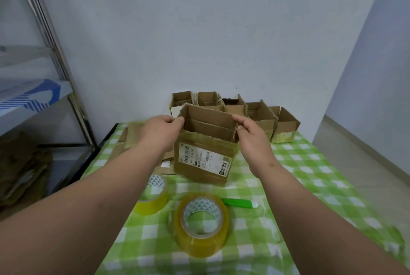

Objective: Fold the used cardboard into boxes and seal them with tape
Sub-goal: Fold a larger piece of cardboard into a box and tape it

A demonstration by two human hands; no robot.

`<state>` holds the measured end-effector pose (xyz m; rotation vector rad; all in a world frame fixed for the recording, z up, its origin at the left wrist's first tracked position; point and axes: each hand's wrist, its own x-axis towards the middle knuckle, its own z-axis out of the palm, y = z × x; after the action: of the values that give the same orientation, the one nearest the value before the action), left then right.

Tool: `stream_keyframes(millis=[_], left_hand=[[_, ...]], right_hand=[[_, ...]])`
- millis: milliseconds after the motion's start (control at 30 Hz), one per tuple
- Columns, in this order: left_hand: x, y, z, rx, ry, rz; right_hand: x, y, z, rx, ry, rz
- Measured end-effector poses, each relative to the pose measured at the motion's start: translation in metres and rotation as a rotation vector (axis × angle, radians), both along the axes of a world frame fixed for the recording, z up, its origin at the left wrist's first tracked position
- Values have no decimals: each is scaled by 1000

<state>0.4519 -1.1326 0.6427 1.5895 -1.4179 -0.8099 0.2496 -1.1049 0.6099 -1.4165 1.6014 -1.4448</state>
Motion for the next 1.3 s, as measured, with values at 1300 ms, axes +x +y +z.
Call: stream_keyframes(millis=[1300], left_hand=[[21, 16, -39, 97, 147, -294]], right_hand=[[-14, 21, -16, 163, -109, 113]])
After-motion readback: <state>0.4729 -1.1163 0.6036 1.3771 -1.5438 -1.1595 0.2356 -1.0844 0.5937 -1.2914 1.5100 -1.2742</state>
